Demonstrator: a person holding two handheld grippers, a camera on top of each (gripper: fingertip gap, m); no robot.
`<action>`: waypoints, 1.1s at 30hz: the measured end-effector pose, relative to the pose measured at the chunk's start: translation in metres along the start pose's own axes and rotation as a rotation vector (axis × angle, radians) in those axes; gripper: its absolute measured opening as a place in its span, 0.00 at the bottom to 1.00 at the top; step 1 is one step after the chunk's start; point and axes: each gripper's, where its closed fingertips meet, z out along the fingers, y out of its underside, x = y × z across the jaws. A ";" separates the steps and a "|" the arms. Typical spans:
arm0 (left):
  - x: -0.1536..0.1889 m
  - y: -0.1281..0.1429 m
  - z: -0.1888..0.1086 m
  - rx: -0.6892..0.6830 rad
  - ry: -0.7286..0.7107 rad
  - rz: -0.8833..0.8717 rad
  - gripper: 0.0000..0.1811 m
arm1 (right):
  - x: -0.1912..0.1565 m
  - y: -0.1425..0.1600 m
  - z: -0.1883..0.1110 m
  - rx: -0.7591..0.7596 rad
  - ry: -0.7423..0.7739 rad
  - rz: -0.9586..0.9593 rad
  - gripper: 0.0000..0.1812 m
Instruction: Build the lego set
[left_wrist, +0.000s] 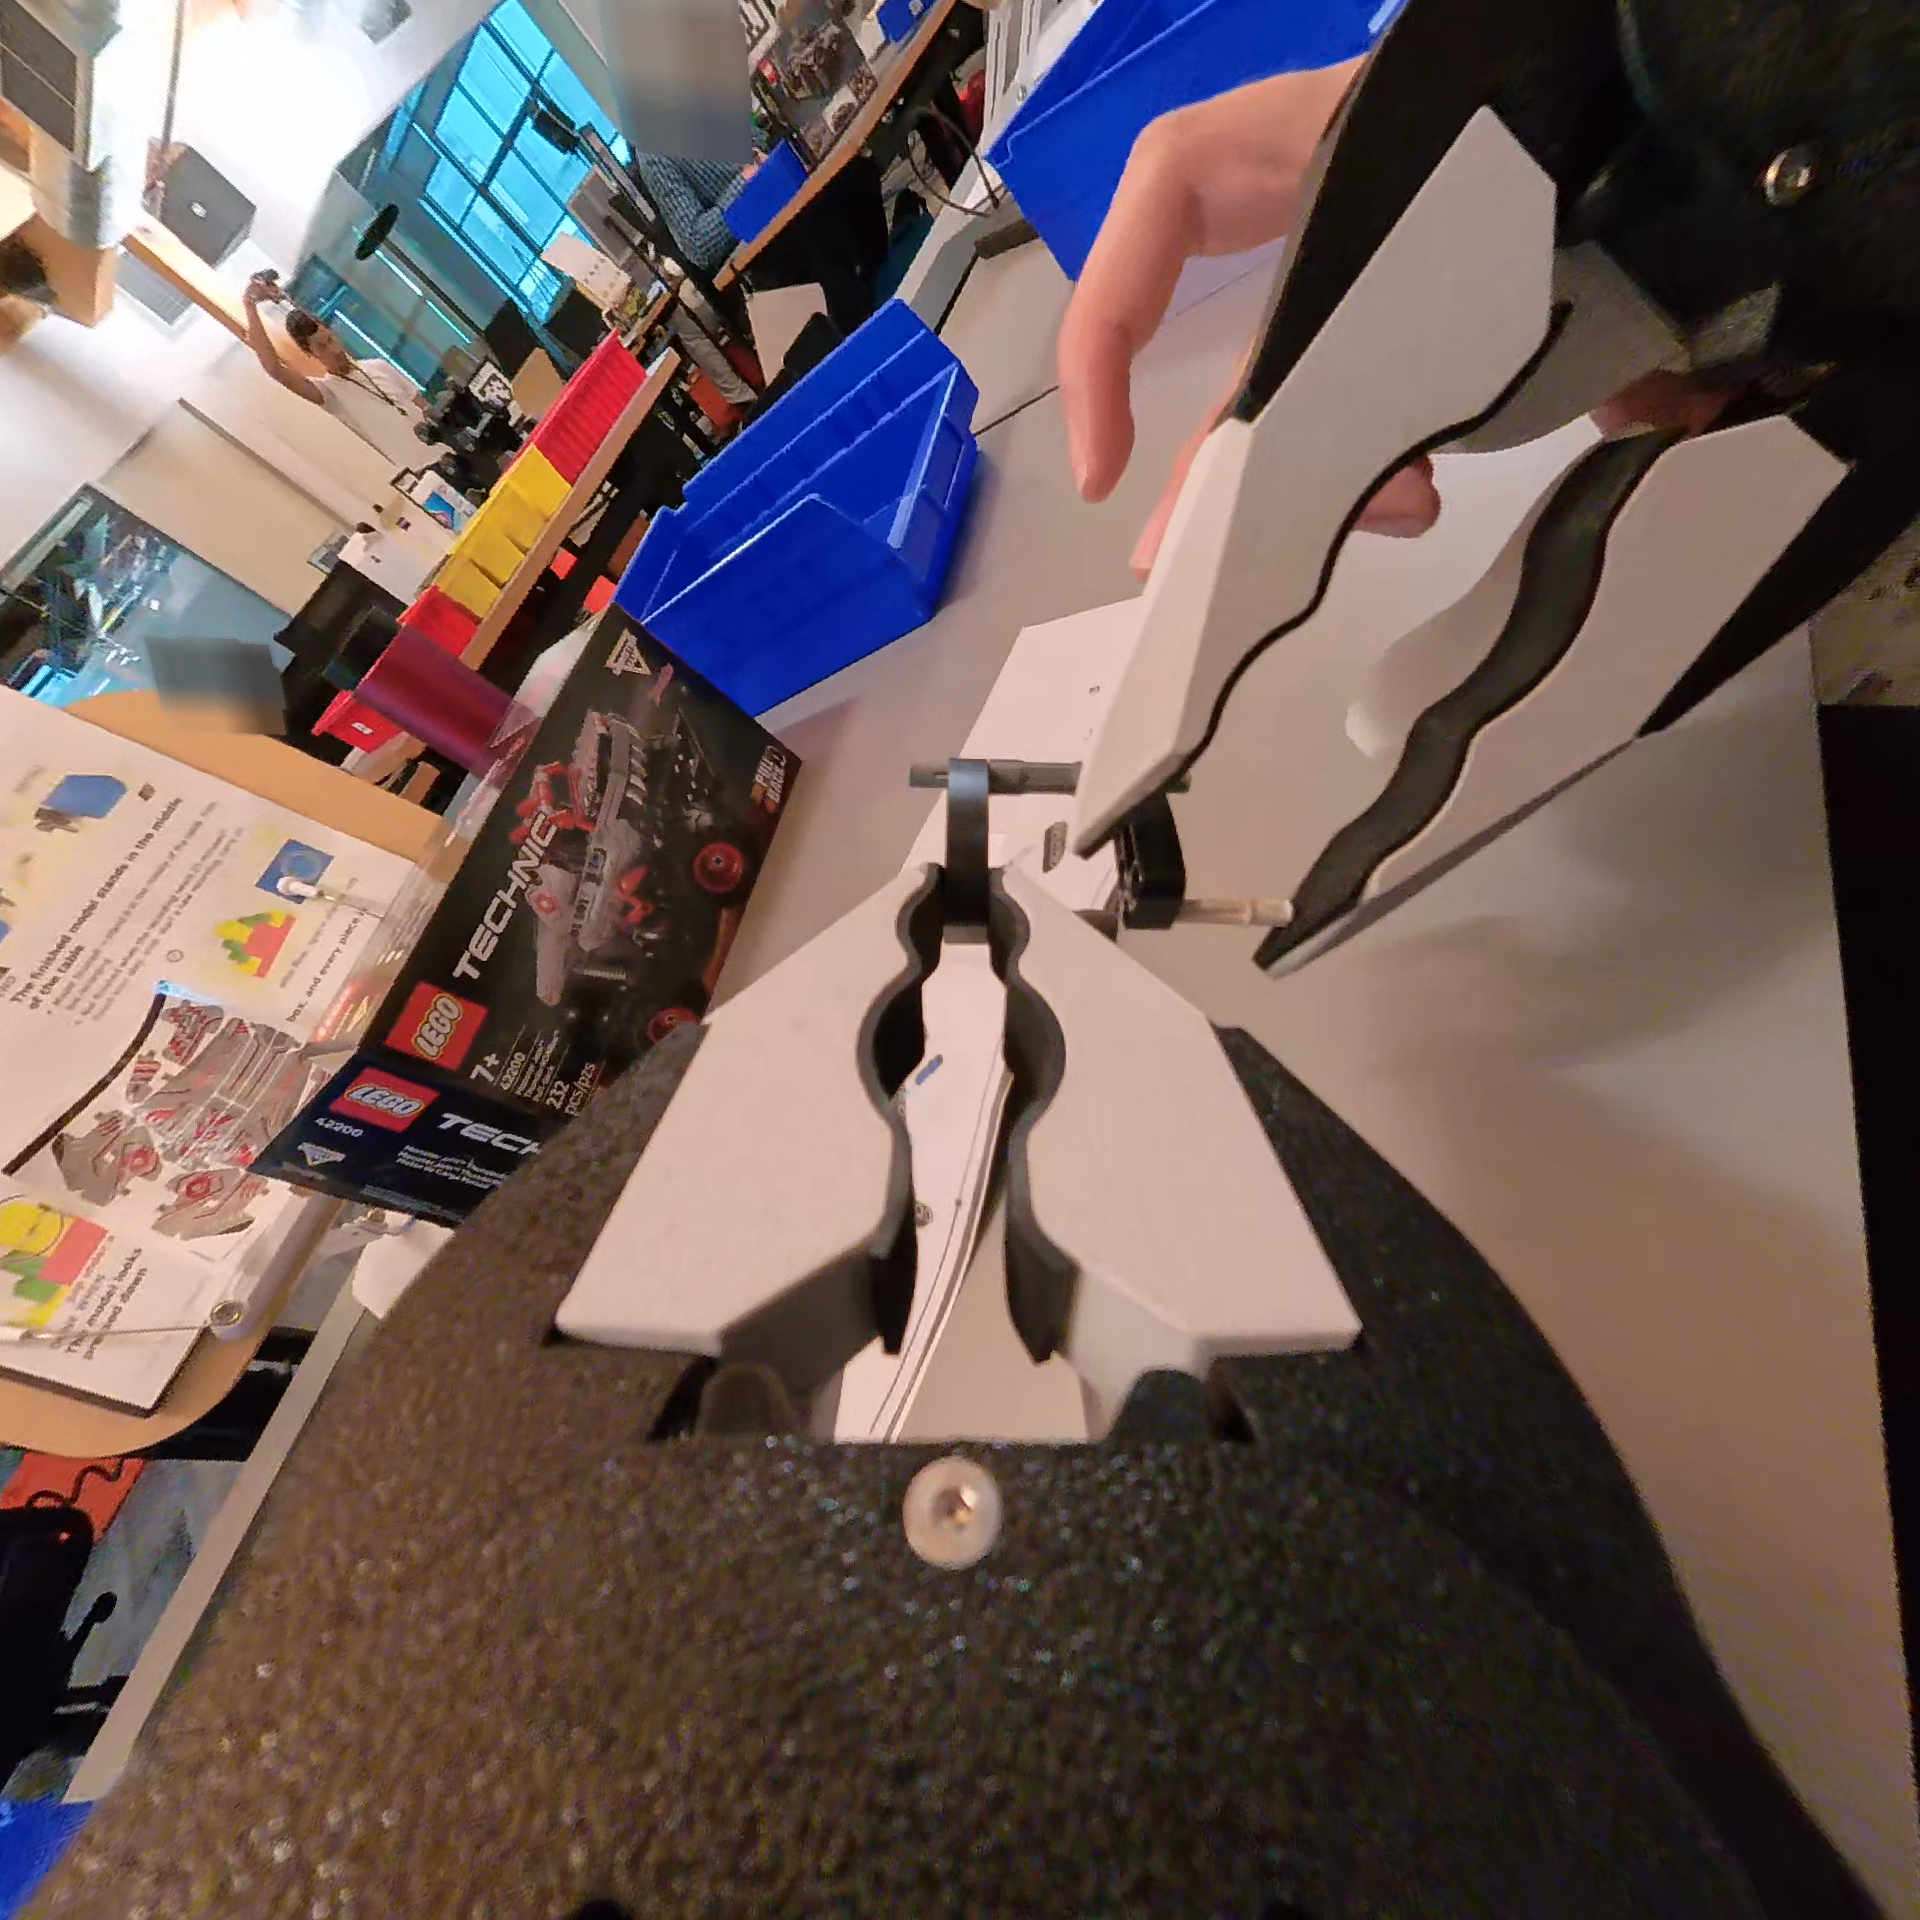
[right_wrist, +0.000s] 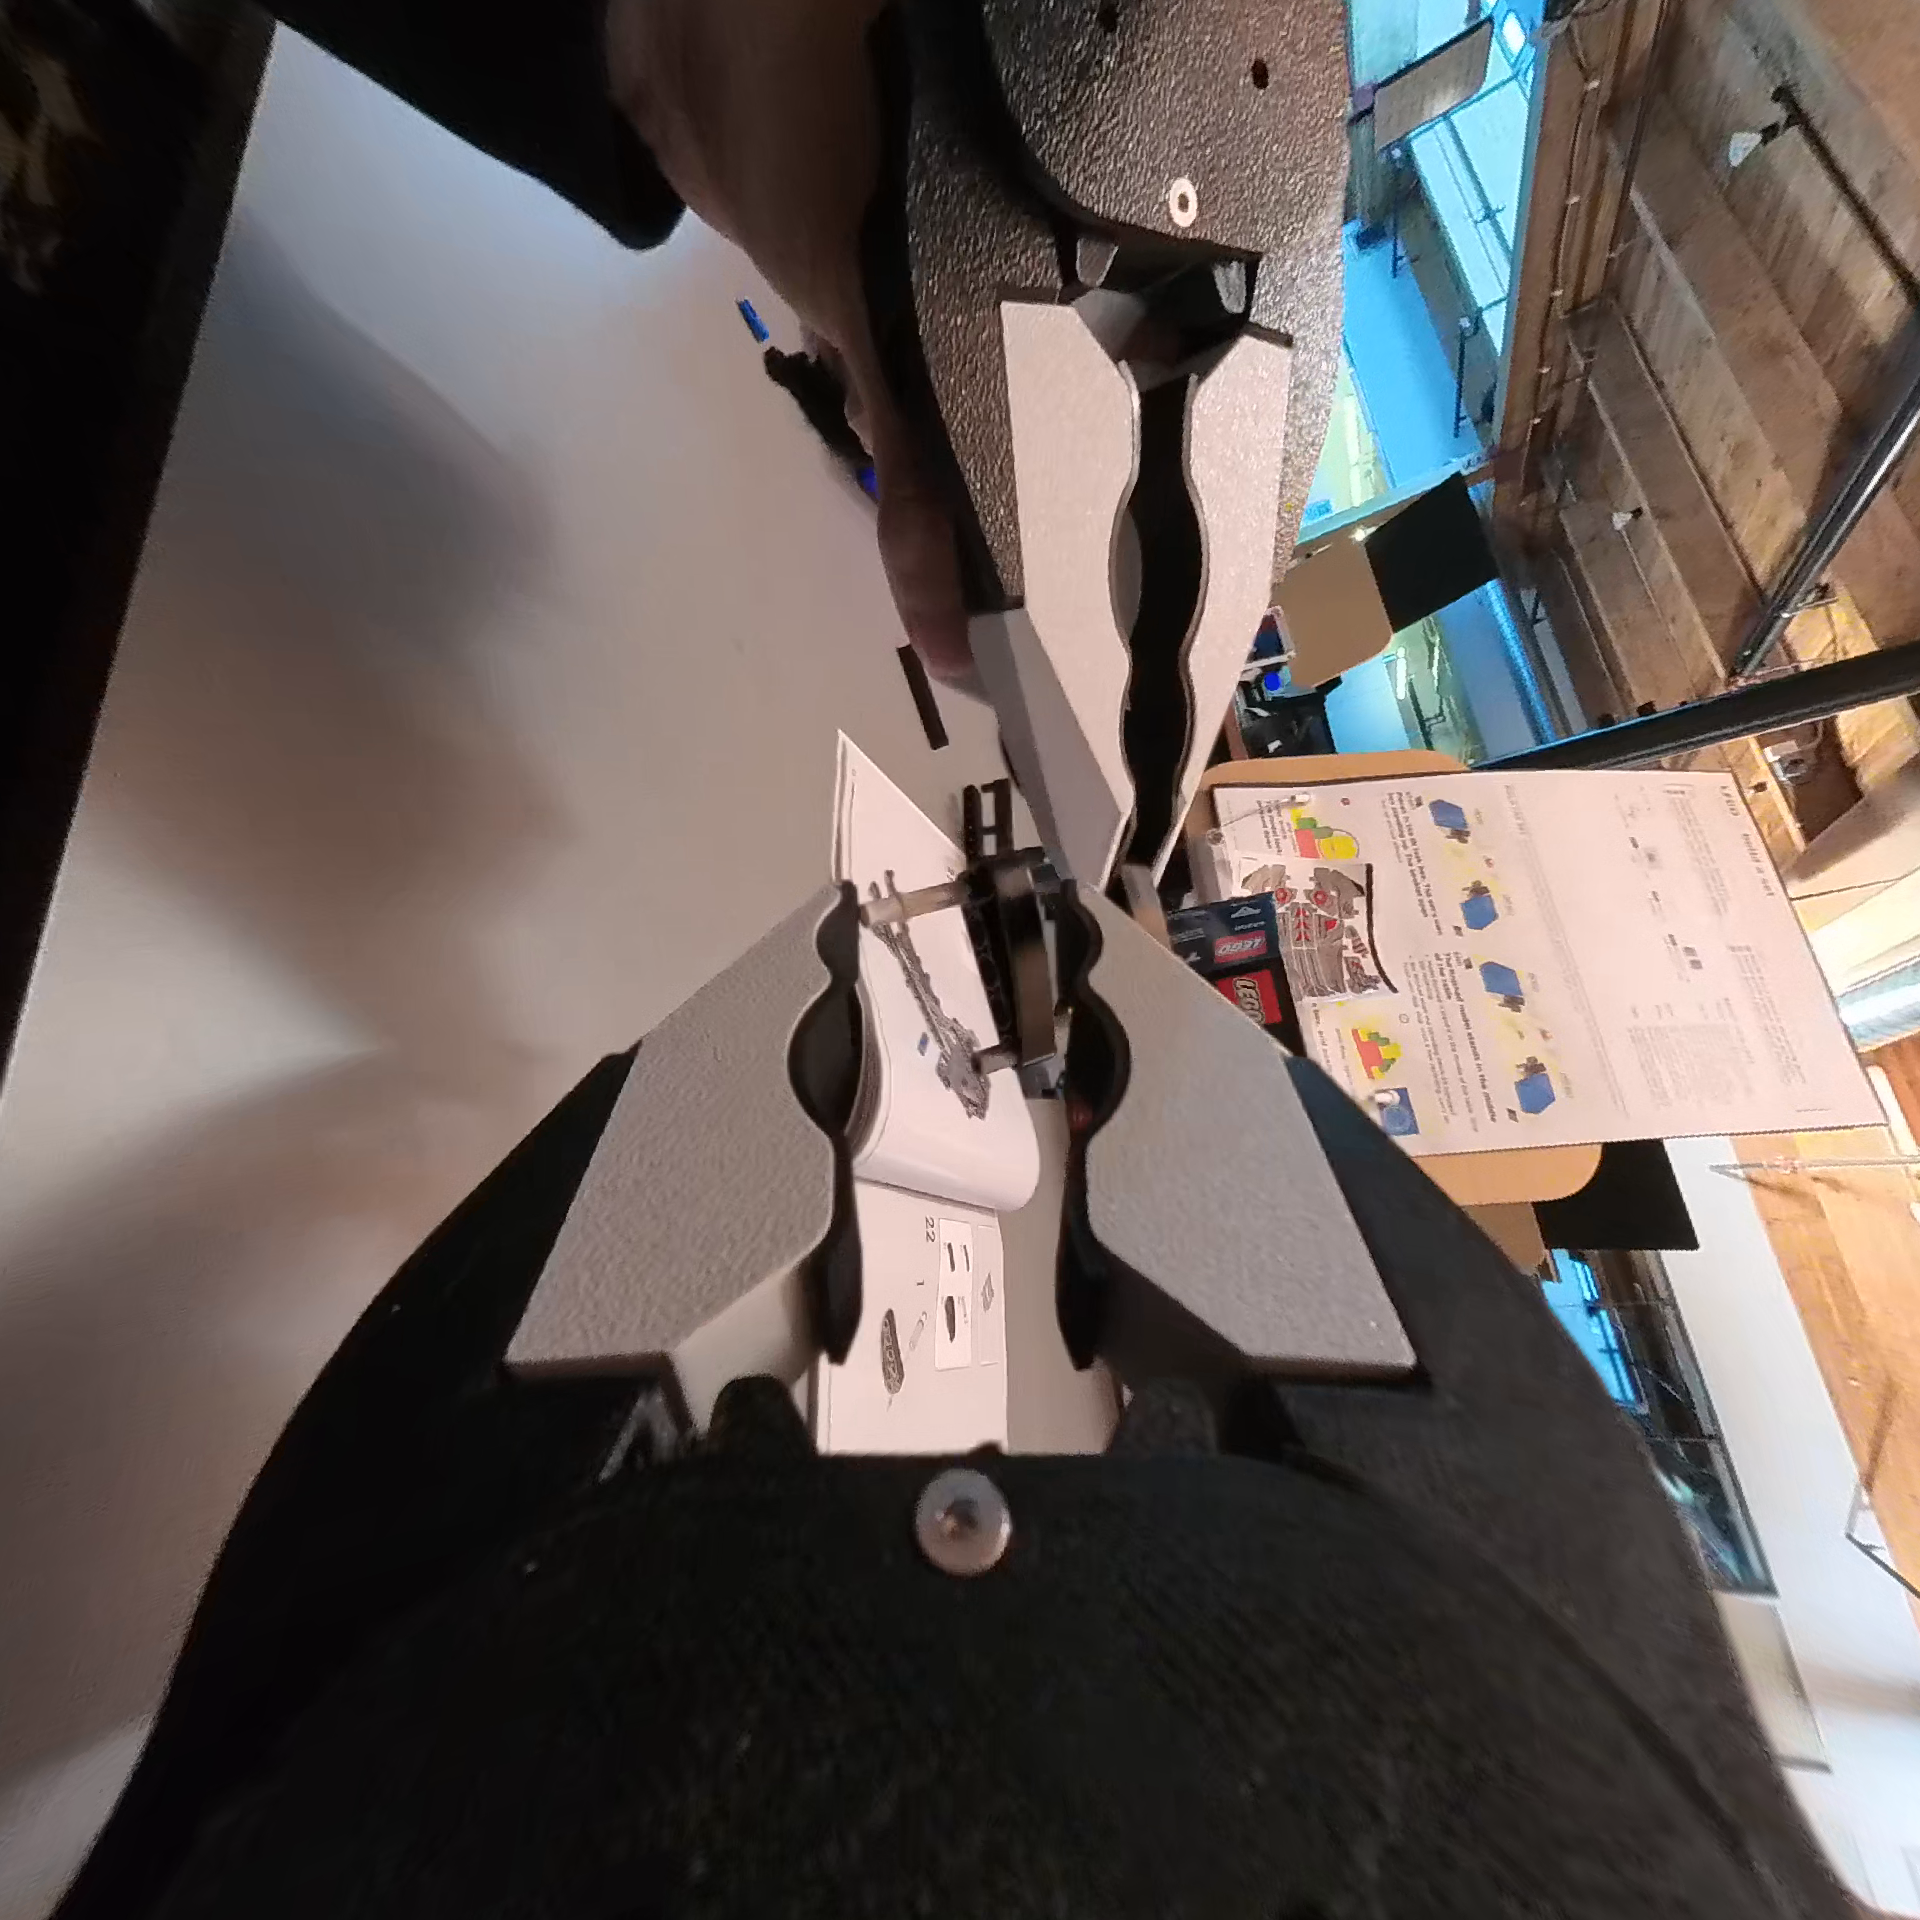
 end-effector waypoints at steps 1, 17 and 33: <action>0.000 0.000 0.000 -0.001 -0.002 0.002 0.03 | -0.001 0.001 0.000 -0.002 -0.004 -0.001 0.19; 0.002 0.000 0.003 0.005 0.004 0.004 0.03 | -0.005 0.001 0.001 0.015 -0.032 0.027 0.16; 0.014 0.013 0.011 -0.104 0.064 0.011 0.03 | -0.014 0.005 -0.006 0.001 -0.117 0.087 0.20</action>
